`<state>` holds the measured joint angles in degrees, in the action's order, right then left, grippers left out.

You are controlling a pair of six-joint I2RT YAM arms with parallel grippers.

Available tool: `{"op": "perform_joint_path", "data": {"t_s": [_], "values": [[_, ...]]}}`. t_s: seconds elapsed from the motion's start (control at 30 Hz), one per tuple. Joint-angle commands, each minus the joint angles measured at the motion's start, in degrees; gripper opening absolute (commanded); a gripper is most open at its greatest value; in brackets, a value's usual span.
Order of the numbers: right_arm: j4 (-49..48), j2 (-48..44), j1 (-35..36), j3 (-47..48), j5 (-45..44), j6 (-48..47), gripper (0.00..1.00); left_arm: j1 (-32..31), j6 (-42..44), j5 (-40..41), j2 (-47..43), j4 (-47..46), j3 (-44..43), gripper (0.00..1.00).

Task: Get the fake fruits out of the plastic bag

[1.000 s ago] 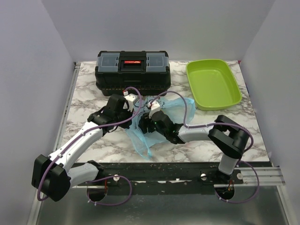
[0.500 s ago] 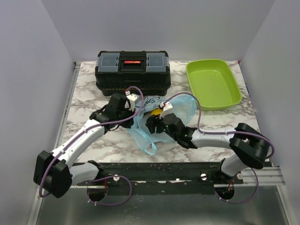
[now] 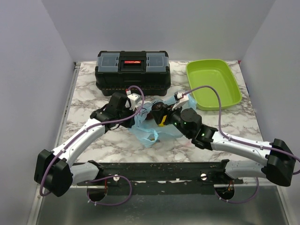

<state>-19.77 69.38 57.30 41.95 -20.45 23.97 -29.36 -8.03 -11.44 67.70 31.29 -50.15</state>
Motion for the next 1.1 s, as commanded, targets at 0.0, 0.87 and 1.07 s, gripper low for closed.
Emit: {"op": "perform_joint_path", "data": {"t_s": [0.0, 0.87, 1.07], "values": [[2.89, -2.54, 0.26, 1.42, -0.95, 1.15, 0.21, 0.27, 0.03, -1.02, -1.75, -1.31, -1.05, 0.0], [16.17, -7.19, -2.02, 16.76, -20.9, -11.58, 0.22, 0.54, -1.2, 6.36, -10.63, -4.72, 1.55, 0.0], [19.48, -2.96, -19.13, 17.23, -11.84, -6.32, 0.17, 0.62, -1.28, 6.13, -10.61, -4.53, 1.47, 0.0]]}}
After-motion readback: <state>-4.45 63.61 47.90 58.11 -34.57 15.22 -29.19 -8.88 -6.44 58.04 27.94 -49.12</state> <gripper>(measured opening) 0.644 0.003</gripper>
